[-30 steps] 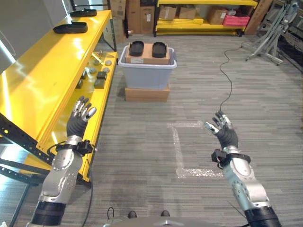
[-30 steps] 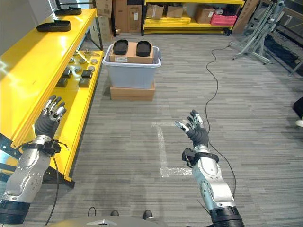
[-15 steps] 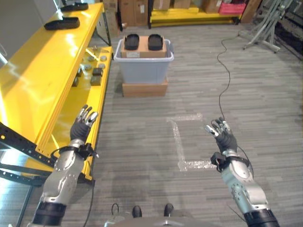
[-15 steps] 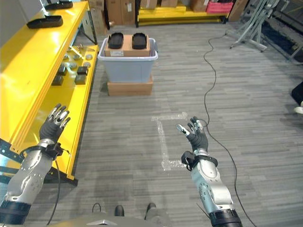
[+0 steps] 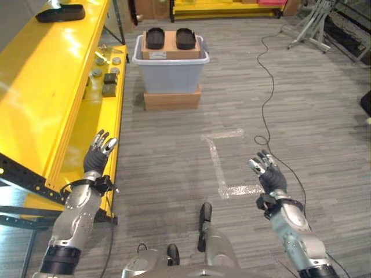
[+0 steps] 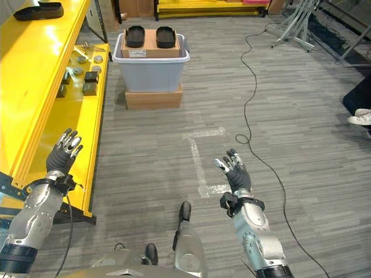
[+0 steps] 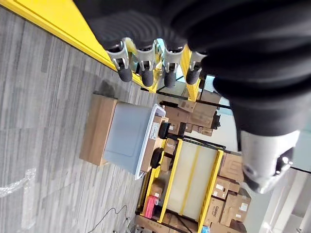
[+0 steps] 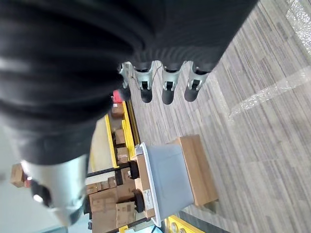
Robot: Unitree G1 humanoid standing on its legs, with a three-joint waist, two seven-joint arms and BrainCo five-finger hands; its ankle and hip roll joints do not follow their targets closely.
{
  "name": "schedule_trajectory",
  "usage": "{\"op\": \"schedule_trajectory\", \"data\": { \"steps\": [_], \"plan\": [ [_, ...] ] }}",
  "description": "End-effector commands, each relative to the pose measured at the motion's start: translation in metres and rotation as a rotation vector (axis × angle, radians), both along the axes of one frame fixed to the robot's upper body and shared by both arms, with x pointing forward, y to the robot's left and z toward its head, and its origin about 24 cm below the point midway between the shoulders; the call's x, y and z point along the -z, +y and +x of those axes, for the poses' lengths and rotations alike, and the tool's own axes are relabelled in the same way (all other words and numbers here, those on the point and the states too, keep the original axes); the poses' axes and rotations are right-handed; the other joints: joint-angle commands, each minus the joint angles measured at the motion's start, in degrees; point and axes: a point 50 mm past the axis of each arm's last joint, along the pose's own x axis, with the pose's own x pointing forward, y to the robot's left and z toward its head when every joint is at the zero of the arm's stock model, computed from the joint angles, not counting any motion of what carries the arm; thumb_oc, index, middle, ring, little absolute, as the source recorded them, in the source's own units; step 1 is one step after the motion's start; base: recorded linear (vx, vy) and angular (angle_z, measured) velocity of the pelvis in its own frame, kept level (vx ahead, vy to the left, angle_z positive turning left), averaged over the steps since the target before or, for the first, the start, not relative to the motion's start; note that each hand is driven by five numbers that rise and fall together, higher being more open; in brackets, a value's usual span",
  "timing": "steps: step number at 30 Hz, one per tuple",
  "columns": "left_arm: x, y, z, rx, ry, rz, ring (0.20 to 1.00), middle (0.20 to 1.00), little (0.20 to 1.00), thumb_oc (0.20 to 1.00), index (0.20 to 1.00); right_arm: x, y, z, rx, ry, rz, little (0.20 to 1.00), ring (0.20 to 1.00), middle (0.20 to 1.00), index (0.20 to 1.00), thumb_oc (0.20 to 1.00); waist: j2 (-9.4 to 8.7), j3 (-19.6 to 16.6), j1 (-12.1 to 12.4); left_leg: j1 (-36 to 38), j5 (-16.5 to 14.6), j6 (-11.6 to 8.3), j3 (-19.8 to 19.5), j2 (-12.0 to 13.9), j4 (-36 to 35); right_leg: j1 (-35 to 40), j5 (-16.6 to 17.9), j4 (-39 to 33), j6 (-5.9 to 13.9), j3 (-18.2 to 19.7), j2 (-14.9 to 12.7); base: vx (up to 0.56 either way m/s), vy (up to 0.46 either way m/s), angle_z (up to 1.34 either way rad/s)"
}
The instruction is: Move parts from the plastic box to the shelf.
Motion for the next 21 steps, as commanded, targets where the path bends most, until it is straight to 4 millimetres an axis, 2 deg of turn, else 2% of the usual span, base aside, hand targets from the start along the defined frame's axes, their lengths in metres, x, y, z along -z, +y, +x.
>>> {"op": "schedule_trajectory", "data": {
  "steps": [1,3,4,5,6,8,9,10,11,12,13,14,15,16,18,19,21],
  "plan": [
    [-0.022,-0.001,-0.005,0.029,-0.133,0.022,1.000,1.000,1.000,1.000,1.000,-0.019,-0.008,0.003,-0.020,-0.109,-0.008,1.000,1.000,1.000,1.000,1.000,-2.03,-3.54,-0.16,-0.27,-7.67,-2.48,-1.33,4.68,7.16,4.04,4.34,-5.38,4.84,0.78,-0.76,0.44,-0.198,0.31],
    [-0.020,-0.001,-0.007,0.026,-0.136,0.013,1.000,1.000,1.000,1.000,1.000,-0.019,-0.010,0.004,-0.018,-0.108,-0.009,1.000,1.000,1.000,1.000,1.000,-1.92,-3.97,-0.62,0.72,-7.67,-3.12,-1.38,5.90,7.25,4.82,3.37,-4.14,4.32,1.46,-0.03,0.53,-0.235,0.33],
    [-0.019,-0.001,-0.009,0.022,-0.136,0.009,1.000,1.000,1.000,1.000,1.000,-0.019,-0.011,0.004,-0.015,-0.106,-0.008,1.000,1.000,1.000,1.000,1.000,-1.88,-4.28,-1.13,1.53,-6.74,-4.05,-1.77,7.77,8.79,4.56,2.29,-1.11,3.63,2.96,1.08,0.69,-0.327,0.42],
    [-0.018,0.000,-0.012,0.016,-0.137,0.003,1.000,1.000,1.000,1.000,1.000,-0.020,-0.013,0.005,-0.014,-0.104,-0.009,1.000,1.000,1.000,1.000,1.000,-1.69,-4.67,-1.45,2.82,-4.97,-4.98,-1.48,9.90,9.53,4.80,1.37,1.34,2.46,3.15,2.14,0.62,-0.318,0.48],
    [-0.018,0.000,-0.012,0.014,-0.139,-0.001,1.000,1.000,1.000,1.000,1.000,-0.021,-0.013,0.005,-0.021,-0.107,-0.009,1.000,1.000,1.000,1.000,1.000,-1.56,-4.82,-1.58,3.46,-4.28,-5.47,-1.21,10.98,9.84,4.99,0.81,2.66,1.86,2.80,2.65,0.52,-0.299,0.43],
    [-0.020,-0.003,-0.013,0.007,-0.141,-0.033,1.000,1.000,1.000,1.000,1.000,-0.026,-0.016,0.009,-0.041,-0.113,-0.024,1.000,1.000,1.000,1.000,1.000,-1.14,-5.92,-1.87,3.86,3.71,-8.24,0.47,15.18,14.96,6.68,-1.02,4.08,-0.98,1.30,5.42,0.48,-0.337,0.34],
    [-0.020,-0.005,-0.012,-0.003,-0.135,-0.053,1.000,1.000,1.000,1.000,1.000,-0.027,-0.018,0.012,-0.050,-0.112,-0.035,1.000,1.000,1.000,1.000,1.000,-0.99,-5.99,-1.64,1.55,7.51,-9.56,1.08,17.22,23.42,8.57,-2.31,3.67,-2.98,0.27,7.21,0.48,-0.414,0.24],
    [-0.019,-0.006,-0.011,-0.013,-0.135,-0.061,1.000,1.000,1.000,1.000,1.000,-0.026,-0.019,0.014,-0.054,-0.113,-0.037,1.000,1.000,1.000,1.000,1.000,-1.29,-5.88,-1.18,-2.42,10.35,-10.36,0.81,18.22,32.79,10.09,-3.25,3.19,-4.65,-0.37,8.28,0.44,-0.412,0.23],
    [-0.018,-0.008,-0.010,-0.016,-0.134,-0.059,1.000,1.000,1.000,1.000,1.000,-0.026,-0.021,0.015,-0.052,-0.113,-0.039,1.000,1.000,1.000,1.000,1.000,-1.41,-5.79,-0.88,-6.16,11.90,-10.88,0.11,19.01,39.56,11.13,-3.85,2.75,-5.87,-0.70,9.23,0.35,-0.331,0.17],
    [-0.017,-0.008,-0.010,-0.013,-0.131,-0.057,1.000,1.000,1.000,1.000,1.000,-0.026,-0.022,0.016,-0.050,-0.114,-0.042,1.000,1.000,1.000,1.000,1.000,-1.49,-5.74,-0.76,-9.35,12.77,-11.12,-0.75,19.54,44.30,11.81,-4.12,2.33,-6.64,-0.77,9.95,0.46,-0.346,-0.18],
    [-0.013,-0.009,-0.009,-0.008,-0.121,-0.060,1.000,1.000,1.000,1.000,1.000,-0.024,-0.026,0.013,-0.036,-0.113,-0.053,1.000,1.000,1.000,1.000,1.000,-1.38,-4.37,0.03,-18.57,13.04,-11.01,-3.46,19.40,52.90,15.09,-5.70,1.84,-7.61,0.00,11.84,0.37,-0.258,-0.32],
    [-0.013,-0.008,-0.008,-0.007,-0.121,-0.062,1.000,1.000,1.000,1.000,1.000,-0.024,-0.027,0.013,-0.032,-0.113,-0.051,1.000,1.000,1.000,1.000,1.000,-1.53,-3.91,0.15,-21.28,12.94,-10.45,-3.49,19.13,53.61,15.82,-5.71,1.59,-7.78,0.17,12.06,0.45,-0.224,-0.27],
    [-0.011,-0.005,-0.008,-0.011,-0.125,-0.072,1.000,1.000,1.000,1.000,1.000,-0.022,-0.028,0.012,-0.027,-0.104,-0.042,1.000,1.000,1.000,1.000,1.000,-1.76,-2.99,0.61,-24.14,11.86,-9.48,-2.81,18.58,52.58,17.45,-6.10,1.25,-7.98,0.62,12.36,0.35,-0.060,-0.05],
    [-0.011,-0.003,-0.009,-0.016,-0.131,-0.074,1.000,1.000,1.000,1.000,1.000,-0.019,-0.026,0.012,-0.028,-0.096,-0.044,1.000,1.000,1.000,1.000,1.000,-1.56,-2.43,1.02,-24.50,10.93,-9.25,-1.10,18.09,46.75,18.54,-6.76,1.20,-7.76,0.71,12.66,0.37,-0.022,-0.17],
    [-0.012,0.001,-0.011,-0.020,-0.140,-0.072,1.000,1.000,1.000,1.000,1.000,-0.017,-0.022,0.012,-0.031,-0.086,-0.054,1.000,1.000,1.000,1.000,1.000,-1.69,-2.01,1.67,-24.23,11.00,-9.03,0.99,16.77,38.31,19.29,-7.54,1.61,-7.35,0.78,12.32,0.29,0.063,-0.32],
    [-0.014,0.003,-0.012,-0.018,-0.147,-0.072,1.000,1.000,1.000,1.000,1.000,-0.016,-0.019,0.013,-0.032,-0.082,-0.056,1.000,1.000,1.000,1.000,1.000,-2.02,-1.94,2.04,-24.49,12.88,-8.21,2.19,15.60,32.69,18.86,-7.12,1.86,-7.30,0.52,11.76,0.35,0.142,-0.29],
    [-0.017,0.004,-0.016,-0.012,-0.157,-0.077,1.000,1.000,1.000,1.000,1.000,-0.014,-0.017,0.012,-0.033,-0.069,-0.061,1.000,1.000,1.000,1.000,1.000,-1.10,-2.28,3.33,-23.90,17.31,-9.34,1.48,12.37,14.43,19.52,-8.14,2.68,-6.19,0.92,11.93,0.50,0.229,-0.34]
  ]
}}
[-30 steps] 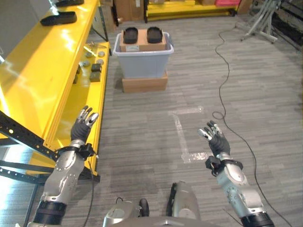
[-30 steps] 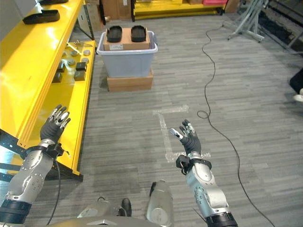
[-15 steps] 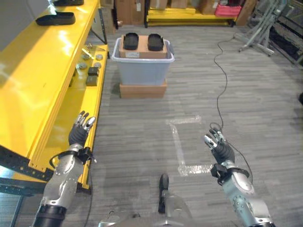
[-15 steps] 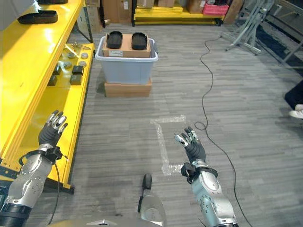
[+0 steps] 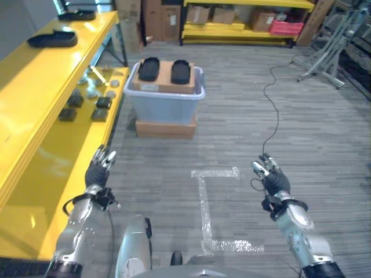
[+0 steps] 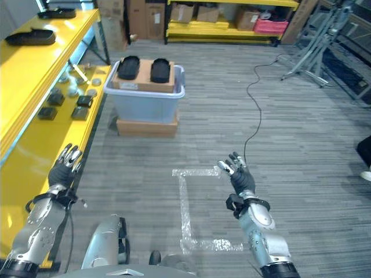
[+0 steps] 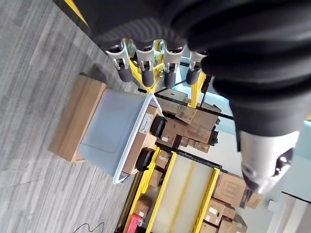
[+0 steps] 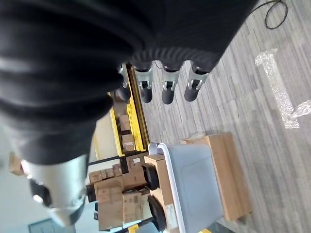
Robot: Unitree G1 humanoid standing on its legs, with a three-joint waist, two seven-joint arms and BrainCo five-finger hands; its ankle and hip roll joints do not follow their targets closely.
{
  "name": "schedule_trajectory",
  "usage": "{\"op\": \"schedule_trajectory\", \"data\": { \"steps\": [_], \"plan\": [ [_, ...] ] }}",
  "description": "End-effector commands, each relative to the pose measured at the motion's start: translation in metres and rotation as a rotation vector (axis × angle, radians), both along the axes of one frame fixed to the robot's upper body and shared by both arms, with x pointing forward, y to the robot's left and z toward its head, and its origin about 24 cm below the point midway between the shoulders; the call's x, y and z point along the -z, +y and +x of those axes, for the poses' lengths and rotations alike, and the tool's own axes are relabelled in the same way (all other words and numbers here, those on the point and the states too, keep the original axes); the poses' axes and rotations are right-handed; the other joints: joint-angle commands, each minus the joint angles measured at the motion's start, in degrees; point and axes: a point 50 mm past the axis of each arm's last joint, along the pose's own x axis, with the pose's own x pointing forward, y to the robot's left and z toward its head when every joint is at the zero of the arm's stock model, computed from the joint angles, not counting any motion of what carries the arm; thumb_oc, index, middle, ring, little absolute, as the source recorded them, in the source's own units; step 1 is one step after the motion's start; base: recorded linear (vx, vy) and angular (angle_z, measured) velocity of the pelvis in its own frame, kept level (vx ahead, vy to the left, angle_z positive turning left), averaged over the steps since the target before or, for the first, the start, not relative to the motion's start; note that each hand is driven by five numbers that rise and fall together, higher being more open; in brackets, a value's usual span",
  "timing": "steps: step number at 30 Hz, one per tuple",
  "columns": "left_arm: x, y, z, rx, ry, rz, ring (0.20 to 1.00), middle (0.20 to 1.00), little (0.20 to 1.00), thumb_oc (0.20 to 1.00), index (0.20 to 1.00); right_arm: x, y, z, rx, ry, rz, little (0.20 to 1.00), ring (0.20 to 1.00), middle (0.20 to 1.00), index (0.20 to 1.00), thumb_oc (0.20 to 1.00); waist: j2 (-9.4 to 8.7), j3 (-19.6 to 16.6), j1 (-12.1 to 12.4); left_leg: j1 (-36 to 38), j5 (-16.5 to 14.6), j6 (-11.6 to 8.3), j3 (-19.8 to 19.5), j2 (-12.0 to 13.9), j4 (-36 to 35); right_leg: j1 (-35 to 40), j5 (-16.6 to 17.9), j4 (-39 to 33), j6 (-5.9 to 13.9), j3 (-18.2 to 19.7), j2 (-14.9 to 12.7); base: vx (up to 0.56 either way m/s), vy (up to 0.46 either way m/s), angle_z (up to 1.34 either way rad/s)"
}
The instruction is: Move parts from the plastic box to the shelf.
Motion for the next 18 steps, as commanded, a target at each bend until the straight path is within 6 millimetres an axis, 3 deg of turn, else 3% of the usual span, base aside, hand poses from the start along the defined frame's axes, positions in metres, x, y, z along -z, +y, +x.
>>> {"op": "schedule_trajectory", "data": {
  "steps": [1,3,6,9,10,12,14,17,18],
  "plan": [
    [-0.042,0.004,0.006,0.022,-0.211,0.002,1.000,1.000,1.000,1.000,1.000,-0.025,-0.007,0.003,-0.010,-0.092,-0.082,1.000,1.000,1.000,1.000,1.000,3.44,-0.40,2.62,9.03,13.41,-4.41,-2.17,-1.65,-27.21,-2.67,2.22,-0.29,7.60,-0.64,-1.96,0.67,0.255,-0.40],
    [-0.042,0.005,0.003,0.009,-0.212,0.001,1.000,1.000,1.000,1.000,1.000,-0.023,-0.007,0.000,-0.018,-0.082,-0.086,1.000,1.000,1.000,1.000,1.000,3.96,-0.50,3.09,9.32,14.80,-4.56,-1.59,-1.83,-33.99,-1.83,1.02,1.03,7.85,-0.94,-1.91,0.55,0.190,-0.45],
    [-0.042,0.012,0.001,-0.035,-0.234,0.013,1.000,1.000,1.000,1.000,1.000,-0.018,-0.003,-0.005,-0.053,-0.072,-0.077,1.000,1.000,1.000,1.000,1.000,3.98,-0.29,3.85,8.53,13.27,-4.70,-0.92,-1.98,-38.40,0.78,-3.96,5.73,8.31,-2.32,-3.47,0.55,0.190,-0.32],
    [-0.045,0.018,0.001,-0.068,-0.265,0.047,1.000,1.000,1.000,1.000,1.000,-0.017,0.005,0.000,-0.065,-0.078,-0.039,1.000,1.000,1.000,1.000,1.000,3.46,-0.66,4.77,9.33,9.79,-3.28,0.19,-1.82,-35.63,1.99,-7.13,10.22,9.82,-3.05,-6.07,0.58,0.195,-0.30],
    [-0.049,0.021,0.003,-0.072,-0.281,0.106,1.000,1.000,1.000,1.000,1.000,-0.015,0.011,0.005,-0.048,-0.077,-0.012,1.000,1.000,1.000,1.000,1.000,3.05,-0.58,5.77,8.01,7.93,-3.04,-0.93,-2.02,-29.33,3.71,-9.30,13.50,9.94,-2.58,-7.89,0.69,0.203,-0.32],
    [-0.052,0.021,0.006,-0.071,-0.283,0.105,1.000,1.000,1.000,1.000,1.000,-0.016,0.016,0.009,-0.053,-0.078,0.018,1.000,1.000,1.000,1.000,1.000,2.44,-0.98,6.60,8.48,6.77,-2.03,-0.90,-3.11,-26.78,4.82,-8.47,15.40,10.85,-3.61,-9.13,0.59,0.220,-0.41],
    [-0.057,0.018,0.012,-0.046,-0.294,0.100,1.000,1.000,1.000,1.000,1.000,-0.018,0.027,0.012,-0.051,-0.084,0.023,1.000,1.000,1.000,1.000,1.000,1.67,-2.13,7.51,11.93,3.27,1.25,-0.91,-7.36,-26.48,3.06,-2.42,26.68,14.80,-5.61,-12.68,0.54,0.315,-0.27],
    [-0.060,0.016,0.015,-0.023,-0.297,0.134,1.000,1.000,1.000,1.000,1.000,-0.016,0.033,0.012,-0.042,-0.072,0.036,1.000,1.000,1.000,1.000,1.000,1.69,-2.58,7.39,15.43,0.39,4.22,-1.33,-10.73,-27.47,-2.29,3.89,38.00,16.70,-5.19,-14.92,0.34,0.239,0.21],
    [-0.060,0.016,0.014,-0.023,-0.297,0.129,1.000,1.000,1.000,1.000,1.000,-0.015,0.033,0.009,-0.045,-0.068,0.039,1.000,1.000,1.000,1.000,1.000,1.73,-2.65,7.26,16.02,0.09,4.55,-1.34,-11.19,-27.89,-3.32,4.46,38.39,16.66,-5.17,-15.03,0.31,0.160,0.39]
  ]
}}
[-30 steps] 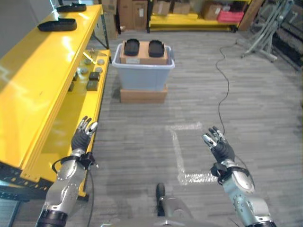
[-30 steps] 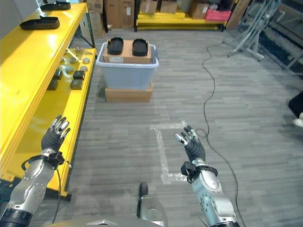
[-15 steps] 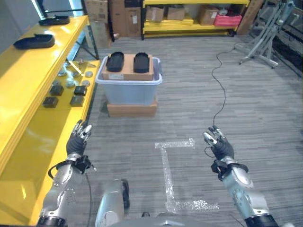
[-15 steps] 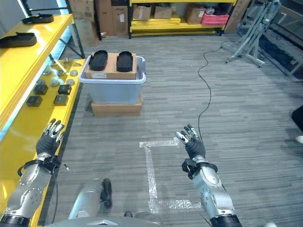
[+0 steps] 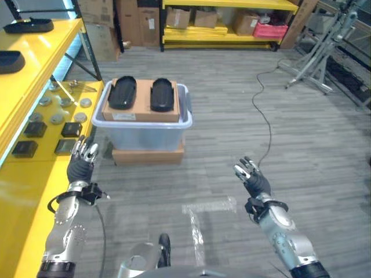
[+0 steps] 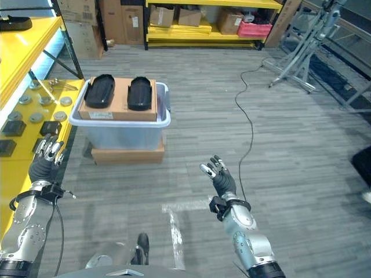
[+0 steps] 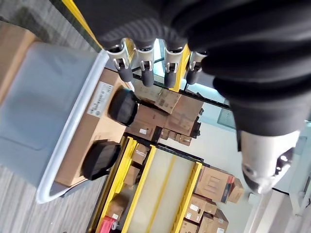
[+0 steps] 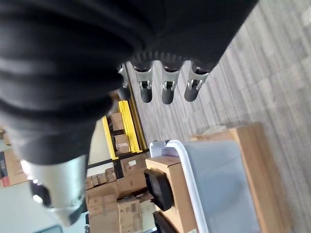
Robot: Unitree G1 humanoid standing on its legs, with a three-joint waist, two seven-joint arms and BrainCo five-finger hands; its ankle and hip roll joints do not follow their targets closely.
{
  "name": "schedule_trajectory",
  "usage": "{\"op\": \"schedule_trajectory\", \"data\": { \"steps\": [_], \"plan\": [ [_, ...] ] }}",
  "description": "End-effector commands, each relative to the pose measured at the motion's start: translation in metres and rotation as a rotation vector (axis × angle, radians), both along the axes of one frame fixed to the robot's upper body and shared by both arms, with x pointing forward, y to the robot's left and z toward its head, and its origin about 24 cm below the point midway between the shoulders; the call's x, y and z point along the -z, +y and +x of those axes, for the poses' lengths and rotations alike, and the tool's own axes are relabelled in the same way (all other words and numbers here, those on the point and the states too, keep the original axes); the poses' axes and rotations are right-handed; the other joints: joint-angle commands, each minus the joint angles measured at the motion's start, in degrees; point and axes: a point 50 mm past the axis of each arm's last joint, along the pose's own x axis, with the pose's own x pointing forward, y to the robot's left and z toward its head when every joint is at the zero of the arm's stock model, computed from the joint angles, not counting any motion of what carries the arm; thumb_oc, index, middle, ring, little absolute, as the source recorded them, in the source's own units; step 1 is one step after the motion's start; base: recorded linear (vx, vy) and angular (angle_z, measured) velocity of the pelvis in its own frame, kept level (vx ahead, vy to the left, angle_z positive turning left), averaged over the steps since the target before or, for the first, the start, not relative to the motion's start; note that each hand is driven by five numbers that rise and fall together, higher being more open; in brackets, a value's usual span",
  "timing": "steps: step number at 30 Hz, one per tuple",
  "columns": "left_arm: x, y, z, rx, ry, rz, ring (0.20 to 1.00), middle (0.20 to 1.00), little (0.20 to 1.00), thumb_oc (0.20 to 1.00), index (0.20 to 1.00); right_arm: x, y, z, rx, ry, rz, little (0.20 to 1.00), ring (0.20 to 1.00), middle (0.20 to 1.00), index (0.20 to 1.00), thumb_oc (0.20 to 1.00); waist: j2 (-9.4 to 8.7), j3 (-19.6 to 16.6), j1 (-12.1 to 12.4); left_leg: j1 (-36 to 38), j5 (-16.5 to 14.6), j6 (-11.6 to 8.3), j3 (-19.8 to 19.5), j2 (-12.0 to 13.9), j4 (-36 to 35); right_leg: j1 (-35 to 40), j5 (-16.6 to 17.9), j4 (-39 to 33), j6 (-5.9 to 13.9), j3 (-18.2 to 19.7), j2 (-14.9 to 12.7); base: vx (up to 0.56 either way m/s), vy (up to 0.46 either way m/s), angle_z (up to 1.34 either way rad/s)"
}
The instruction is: Move parts from the plastic box to the shelf.
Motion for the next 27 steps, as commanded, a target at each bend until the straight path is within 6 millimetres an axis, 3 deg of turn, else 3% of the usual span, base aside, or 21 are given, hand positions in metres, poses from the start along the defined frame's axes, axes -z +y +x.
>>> {"op": "schedule_trajectory", "data": {
  "steps": [1,4,5,6,9,10,12,13,19,27],
  "plan": [
    [-0.027,0.002,-0.002,0.025,-0.114,0.097,1.000,1.000,1.000,1.000,1.000,-0.015,-0.003,0.004,0.025,-0.073,-0.009,1.000,1.000,1.000,1.000,1.000,1.78,-2.63,2.19,-6.33,1.63,-6.96,-2.12,3.83,-2.34,-3.82,12.49,-8.25,4.97,3.61,-2.73,0.22,0.074,0.43],
    [-0.028,0.004,-0.004,0.038,-0.124,0.099,1.000,1.000,1.000,1.000,1.000,-0.013,-0.004,-0.002,0.019,-0.083,-0.018,1.000,1.000,1.000,1.000,1.000,2.66,-2.30,1.70,-4.38,1.32,-6.72,-2.53,3.93,-4.06,-8.16,11.21,-12.41,3.89,3.43,-2.66,0.11,-0.020,0.38],
    [-0.029,0.004,-0.003,0.049,-0.133,0.089,1.000,1.000,1.000,1.000,1.000,-0.013,-0.006,-0.003,0.021,-0.103,-0.019,1.000,1.000,1.000,1.000,1.000,4.03,-1.62,1.34,-3.38,2.43,-6.77,-3.07,5.48,-5.47,-11.95,11.55,-15.22,2.39,2.86,-2.34,-0.02,-0.109,0.35],
    [-0.031,0.003,-0.002,0.053,-0.138,0.094,1.000,1.000,1.000,1.000,1.000,-0.013,-0.007,-0.002,0.021,-0.115,-0.016,1.000,1.000,1.000,1.000,1.000,4.50,-1.17,1.09,-2.36,2.47,-7.07,-3.79,6.13,-6.22,-13.56,12.18,-17.86,2.25,3.06,-2.64,-0.02,-0.181,0.34],
    [-0.035,0.001,0.000,0.072,-0.153,0.103,1.000,1.000,1.000,1.000,1.000,-0.018,-0.013,0.000,0.010,-0.158,-0.015,1.000,1.000,1.000,1.000,1.000,4.41,-0.02,0.43,-0.22,1.29,-8.43,-5.38,7.54,-7.01,-15.66,15.80,-32.60,3.23,4.10,-3.88,0.03,-0.219,0.50],
    [-0.036,0.000,0.000,0.072,-0.159,0.096,1.000,1.000,1.000,1.000,1.000,-0.022,-0.015,0.001,0.005,-0.175,-0.019,1.000,1.000,1.000,1.000,1.000,3.63,0.46,0.10,0.60,-0.33,-9.04,-5.88,7.74,-6.58,-15.92,18.64,-42.31,4.35,4.93,-4.74,0.05,-0.253,0.39],
    [-0.036,0.002,-0.002,0.077,-0.160,0.082,1.000,1.000,1.000,1.000,1.000,-0.025,-0.015,0.002,-0.004,-0.182,-0.018,1.000,1.000,1.000,1.000,1.000,3.59,0.94,-0.32,0.99,-1.33,-8.92,-6.58,8.46,-5.77,-19.31,21.34,-43.11,4.94,6.82,-5.22,0.05,-0.207,0.33],
    [-0.034,0.004,-0.006,0.072,-0.154,0.076,1.000,1.000,1.000,1.000,1.000,-0.029,-0.015,0.003,-0.012,-0.181,-0.022,1.000,1.000,1.000,1.000,1.000,3.64,0.79,-0.23,1.91,-1.09,-9.37,-5.72,9.71,-6.71,-17.64,19.65,-43.20,5.16,6.53,-5.12,0.10,-0.212,0.46],
    [-0.024,0.002,-0.015,0.108,-0.105,0.062,1.000,1.000,1.000,1.000,1.000,-0.044,-0.022,0.008,0.012,-0.212,-0.065,1.000,1.000,1.000,1.000,1.000,2.85,-1.30,0.98,5.22,0.92,-12.46,-6.12,12.45,-12.28,-10.89,19.86,-52.09,6.15,3.13,-3.34,0.10,-0.222,0.50],
    [-0.009,0.001,-0.023,0.134,-0.053,0.042,1.000,1.000,1.000,1.000,1.000,-0.040,-0.034,0.002,0.046,-0.169,-0.065,1.000,1.000,1.000,1.000,1.000,2.77,-3.36,0.45,7.27,3.58,-15.58,-5.47,16.69,-14.04,-5.78,17.54,-55.12,2.84,1.19,0.77,0.06,-0.222,-0.04]
  ]
}}
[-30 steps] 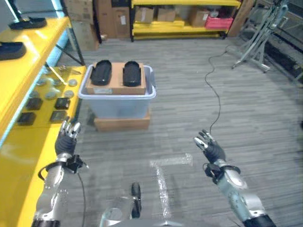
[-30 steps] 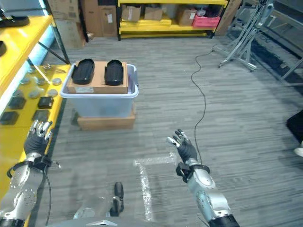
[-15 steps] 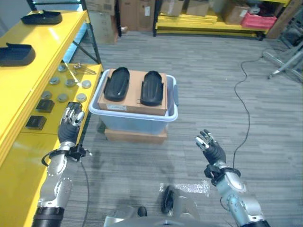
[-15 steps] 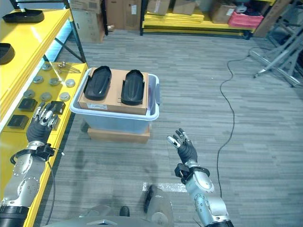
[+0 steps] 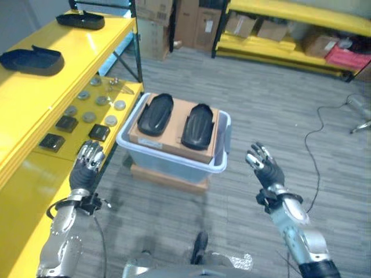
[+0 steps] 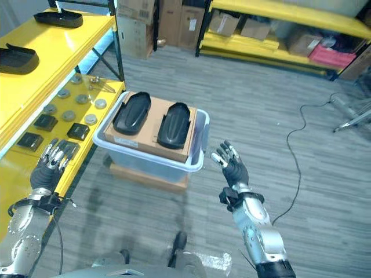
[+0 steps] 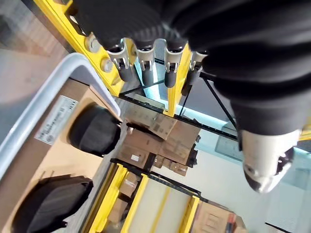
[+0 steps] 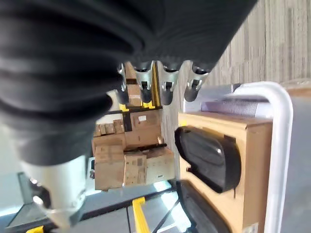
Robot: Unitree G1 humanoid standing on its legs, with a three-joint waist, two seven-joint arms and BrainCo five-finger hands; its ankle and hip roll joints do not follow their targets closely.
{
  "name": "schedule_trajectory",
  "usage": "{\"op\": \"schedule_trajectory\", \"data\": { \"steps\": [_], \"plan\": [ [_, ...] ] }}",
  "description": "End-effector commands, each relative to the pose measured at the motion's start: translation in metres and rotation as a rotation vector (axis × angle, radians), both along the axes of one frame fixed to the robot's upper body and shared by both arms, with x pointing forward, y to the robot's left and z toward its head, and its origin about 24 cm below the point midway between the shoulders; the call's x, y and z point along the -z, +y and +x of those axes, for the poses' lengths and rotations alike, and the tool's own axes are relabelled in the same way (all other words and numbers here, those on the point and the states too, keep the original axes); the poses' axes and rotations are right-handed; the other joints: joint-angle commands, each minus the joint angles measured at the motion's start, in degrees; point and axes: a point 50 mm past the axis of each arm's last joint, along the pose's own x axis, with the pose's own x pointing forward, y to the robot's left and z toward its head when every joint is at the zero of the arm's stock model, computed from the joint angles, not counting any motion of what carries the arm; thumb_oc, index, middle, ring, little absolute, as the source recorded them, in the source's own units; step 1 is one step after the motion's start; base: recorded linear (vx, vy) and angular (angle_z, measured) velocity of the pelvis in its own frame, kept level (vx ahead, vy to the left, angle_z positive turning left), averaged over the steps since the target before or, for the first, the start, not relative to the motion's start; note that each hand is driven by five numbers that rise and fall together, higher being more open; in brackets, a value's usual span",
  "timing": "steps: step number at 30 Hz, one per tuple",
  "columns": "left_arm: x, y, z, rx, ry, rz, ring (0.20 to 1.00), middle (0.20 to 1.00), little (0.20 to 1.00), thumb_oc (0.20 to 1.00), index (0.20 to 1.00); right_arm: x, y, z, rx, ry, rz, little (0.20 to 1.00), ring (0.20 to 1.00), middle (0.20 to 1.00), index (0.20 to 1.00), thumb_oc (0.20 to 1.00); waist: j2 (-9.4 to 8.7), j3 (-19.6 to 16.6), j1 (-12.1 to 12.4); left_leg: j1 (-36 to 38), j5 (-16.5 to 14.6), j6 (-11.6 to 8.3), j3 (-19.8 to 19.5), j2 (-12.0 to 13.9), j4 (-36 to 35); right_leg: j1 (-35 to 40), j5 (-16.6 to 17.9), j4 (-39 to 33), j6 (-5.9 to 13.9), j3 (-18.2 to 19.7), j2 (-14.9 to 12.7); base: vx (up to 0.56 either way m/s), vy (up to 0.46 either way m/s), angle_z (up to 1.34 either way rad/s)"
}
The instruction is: Move parts from the plastic box to the shelf.
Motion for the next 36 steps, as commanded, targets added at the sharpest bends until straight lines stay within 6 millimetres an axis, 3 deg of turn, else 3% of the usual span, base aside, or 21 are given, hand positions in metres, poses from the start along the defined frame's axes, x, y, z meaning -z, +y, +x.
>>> {"op": "schedule_trajectory", "data": {
  "steps": [1,4,6,8,9,11,14,15,19,26,30,35,36],
  "plan": [
    [-0.016,-0.004,0.006,0.041,-0.099,0.017,1.000,1.000,1.000,1.000,1.000,-0.026,-0.009,0.007,0.008,-0.119,-0.033,1.000,1.000,1.000,1.000,1.000,2.14,-1.34,-0.41,-4.99,4.36,0.15,0.59,1.71,-2.52,3.42,-5.00,-2.32,4.06,-0.36,0.76,0.02,-0.182,0.02],
    [-0.015,-0.006,0.008,0.041,-0.107,0.000,1.000,1.000,1.000,1.000,1.000,-0.025,-0.010,0.008,0.004,-0.114,-0.036,1.000,1.000,1.000,1.000,1.000,1.90,-1.06,-0.60,-6.65,3.96,-0.59,0.28,2.72,0.76,3.49,-5.79,-2.07,3.13,-0.58,1.37,0.02,-0.161,0.00],
    [-0.010,-0.007,0.009,0.008,-0.102,-0.057,1.000,1.000,1.000,1.000,1.000,-0.019,-0.013,0.009,0.053,-0.073,-0.079,1.000,1.000,1.000,1.000,1.000,1.50,-0.09,-0.72,-10.60,3.87,-1.29,-0.35,3.65,9.39,3.57,-6.26,-1.89,1.79,0.00,2.01,0.07,-0.214,0.01],
    [-0.007,-0.006,0.010,-0.003,-0.095,-0.075,1.000,1.000,1.000,1.000,1.000,-0.018,-0.015,0.010,0.075,-0.070,-0.109,1.000,1.000,1.000,1.000,1.000,1.54,0.34,-0.65,-12.21,4.21,-1.24,-0.60,3.86,12.49,3.71,-6.49,-1.68,1.33,0.08,2.26,0.12,-0.081,-0.08],
    [-0.001,-0.006,0.011,0.016,-0.071,-0.088,1.000,1.000,1.000,1.000,1.000,-0.020,-0.023,0.013,0.147,-0.100,-0.207,1.000,1.000,1.000,1.000,1.000,3.41,1.71,-1.00,-15.61,8.73,-2.14,0.36,4.93,10.46,3.63,-7.47,-0.04,1.15,-0.23,2.85,0.18,0.008,-0.04],
    [0.002,-0.007,0.012,0.033,-0.060,-0.072,1.000,1.000,1.000,1.000,1.000,-0.024,-0.026,0.013,0.166,-0.118,-0.224,1.000,1.000,1.000,1.000,1.000,3.86,2.22,-1.63,-15.51,9.73,-2.31,1.68,5.88,9.40,4.21,-7.89,0.44,1.02,-0.71,2.60,0.21,0.066,0.20],
    [0.001,-0.009,0.015,0.040,-0.073,-0.051,1.000,1.000,1.000,1.000,1.000,-0.035,-0.031,0.015,0.199,-0.159,-0.245,1.000,1.000,1.000,1.000,1.000,4.64,2.71,-1.85,-14.15,7.54,-1.28,1.24,4.98,6.67,3.63,-8.47,1.47,1.47,-0.56,1.78,0.10,0.154,0.00],
    [-0.006,-0.010,0.017,0.037,-0.102,-0.060,1.000,1.000,1.000,1.000,1.000,-0.049,-0.037,0.021,0.228,-0.227,-0.318,1.000,1.000,1.000,1.000,1.000,5.49,3.03,-1.30,-14.39,7.13,-1.02,-0.76,3.52,4.51,1.57,-8.34,2.13,2.07,-0.70,0.98,-0.01,0.188,-0.32],
    [-0.019,-0.018,0.027,0.068,-0.164,-0.048,1.000,1.000,1.000,1.000,1.000,-0.081,-0.053,0.041,0.360,-0.361,-0.420,1.000,1.000,1.000,1.000,1.000,7.14,5.55,-0.18,-16.63,7.09,-0.97,-1.74,1.96,3.89,-1.49,-7.80,3.62,3.18,-2.40,-0.86,-0.02,0.174,-0.32],
    [-0.056,-0.032,0.050,0.179,-0.326,0.000,1.000,1.000,1.000,1.000,1.000,-0.172,-0.082,0.091,0.694,-0.572,-0.505,1.000,1.000,1.000,1.000,1.000,9.82,12.74,4.82,-27.88,6.15,0.29,-6.06,-1.49,10.87,-10.75,-8.62,11.56,3.87,-4.43,-4.29,-0.11,0.086,0.35],
    [-0.066,-0.040,0.054,0.225,-0.380,0.004,1.000,1.000,1.000,1.000,1.000,-0.195,-0.108,0.099,0.840,-0.564,-0.496,1.000,1.000,1.000,1.000,1.000,10.80,15.24,7.04,-31.79,5.50,0.57,-7.50,-2.87,13.59,-12.74,-8.96,12.69,3.68,-5.44,-5.07,-0.04,0.016,0.27],
    [-0.068,-0.046,0.056,0.272,-0.398,0.030,1.000,1.000,1.000,1.000,1.000,-0.195,-0.118,0.110,0.914,-0.497,-0.518,1.000,1.000,1.000,1.000,1.000,11.75,17.15,9.38,-34.40,4.68,1.03,-8.59,-4.41,15.95,-13.96,-9.68,14.15,3.37,-6.69,-6.01,0.02,0.011,0.18],
    [-0.067,-0.046,0.055,0.274,-0.395,0.033,1.000,1.000,1.000,1.000,1.000,-0.193,-0.119,0.111,0.915,-0.479,-0.527,1.000,1.000,1.000,1.000,1.000,11.80,17.34,9.75,-34.09,3.21,0.77,-9.04,-4.45,16.58,-13.40,-10.90,14.59,3.69,-6.30,-5.84,0.11,-0.004,0.25]
  ]
}}
